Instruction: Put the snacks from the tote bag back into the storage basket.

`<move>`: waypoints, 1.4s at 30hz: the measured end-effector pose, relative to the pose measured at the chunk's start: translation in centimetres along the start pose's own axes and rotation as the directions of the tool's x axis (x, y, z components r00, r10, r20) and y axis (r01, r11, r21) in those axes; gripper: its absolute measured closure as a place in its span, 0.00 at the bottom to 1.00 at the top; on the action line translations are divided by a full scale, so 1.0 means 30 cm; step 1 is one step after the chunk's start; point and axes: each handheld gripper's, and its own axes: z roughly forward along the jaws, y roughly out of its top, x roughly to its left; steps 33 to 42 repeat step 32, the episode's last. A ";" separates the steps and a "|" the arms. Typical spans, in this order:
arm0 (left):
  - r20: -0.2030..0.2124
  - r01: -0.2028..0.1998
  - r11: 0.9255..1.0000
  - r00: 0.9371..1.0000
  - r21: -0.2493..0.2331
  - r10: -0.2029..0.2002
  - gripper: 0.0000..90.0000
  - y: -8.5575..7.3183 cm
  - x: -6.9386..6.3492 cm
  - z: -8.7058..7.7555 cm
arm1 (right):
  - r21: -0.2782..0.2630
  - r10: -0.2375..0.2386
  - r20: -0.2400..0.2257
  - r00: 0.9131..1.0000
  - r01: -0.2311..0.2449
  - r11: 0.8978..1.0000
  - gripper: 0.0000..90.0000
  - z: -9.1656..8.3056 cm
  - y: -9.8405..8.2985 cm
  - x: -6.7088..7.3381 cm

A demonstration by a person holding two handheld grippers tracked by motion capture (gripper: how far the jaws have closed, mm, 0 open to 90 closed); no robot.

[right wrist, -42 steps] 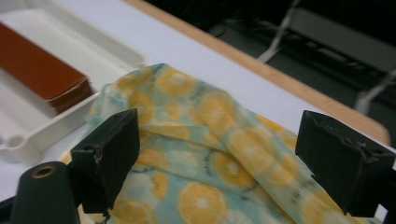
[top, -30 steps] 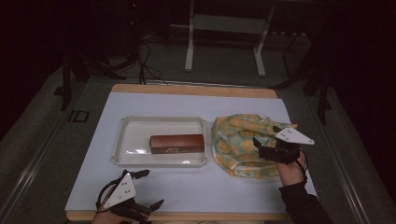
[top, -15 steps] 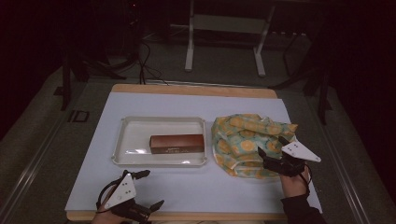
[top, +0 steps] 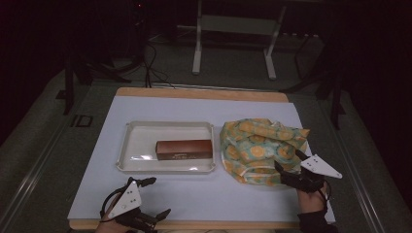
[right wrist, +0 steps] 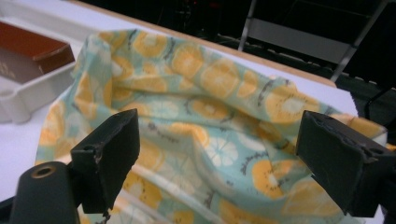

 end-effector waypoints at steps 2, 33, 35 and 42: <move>0.001 0.000 1.000 1.000 -0.001 0.000 0.00 0.000 0.000 0.000 | 0.002 -0.002 -0.005 1.000 0.002 1.000 0.15 -0.001 -0.005 0.001; 0.000 -0.002 1.000 1.000 -0.001 0.002 0.00 0.000 -0.001 -0.001 | -0.001 0.046 0.022 0.999 -0.046 0.999 0.15 -0.007 -0.036 -0.028; 0.000 -0.002 1.000 1.000 -0.001 0.002 0.00 0.000 -0.001 -0.001 | -0.001 0.046 0.022 0.999 -0.046 0.999 0.15 -0.007 -0.036 -0.028; 0.000 -0.002 1.000 1.000 -0.001 0.002 0.00 0.000 -0.001 -0.001 | -0.001 0.046 0.022 0.999 -0.046 0.999 0.15 -0.007 -0.036 -0.028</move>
